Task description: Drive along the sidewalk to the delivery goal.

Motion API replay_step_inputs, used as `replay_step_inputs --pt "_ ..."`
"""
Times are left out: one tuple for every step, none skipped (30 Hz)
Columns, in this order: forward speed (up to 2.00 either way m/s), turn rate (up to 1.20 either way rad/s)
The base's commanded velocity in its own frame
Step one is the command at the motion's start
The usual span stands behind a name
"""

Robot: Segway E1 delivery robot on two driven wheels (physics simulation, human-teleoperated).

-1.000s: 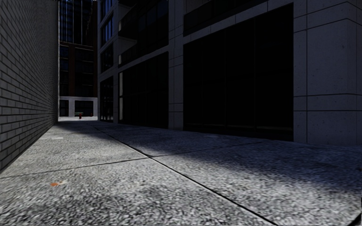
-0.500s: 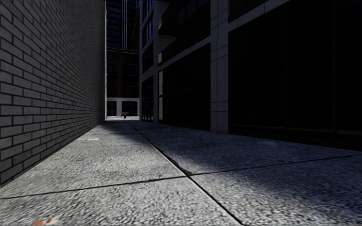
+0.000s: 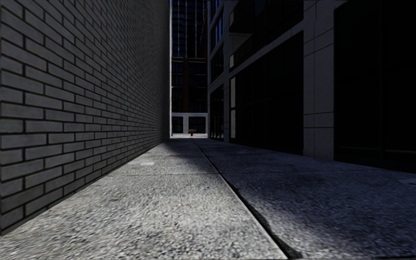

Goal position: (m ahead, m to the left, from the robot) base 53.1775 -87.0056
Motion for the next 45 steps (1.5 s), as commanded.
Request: replay_step_inputs --pt "2.0 0.54" --pt "2.0 0.0" --pt "2.0 0.0" --pt "2.0 0.0" --pt "2.0 0.0" --pt "2.0 0.0" --pt "2.0 0.0" --pt "2.0 0.0" --pt "2.0 0.0" --pt "2.0 0.0" --pt "2.0 0.0" --pt "2.0 0.0" --pt "2.0 0.0" --pt "2.0 0.0" --pt "2.0 0.0" --pt "2.0 0.0" --pt "2.0 0.0" --pt "2.0 0.0" --pt "2.0 0.0" --pt "2.0 0.0" --pt "2.0 0.0" --pt "2.0 0.0" --pt "2.0 0.0" --pt "2.0 0.0" --pt "2.0 0.0" --pt "2.0 0.0" --pt "2.0 0.0" --pt "2.0 0.0" --pt "2.0 0.0" --pt "2.0 0.0" --pt "2.0 0.0" --pt "2.0 0.0" --pt "2.0 0.0" --pt "2.0 0.0" --pt "2.0 0.0" --pt "2.0 0.0" --pt "2.0 0.0" --pt "2.0 0.0" --pt "2.0 0.0" --pt "2.0 0.0" --pt "2.0 0.0" --pt "2.0 0.0" --pt "2.0 0.0" --pt "2.0 0.0" --pt "2.0 0.0"
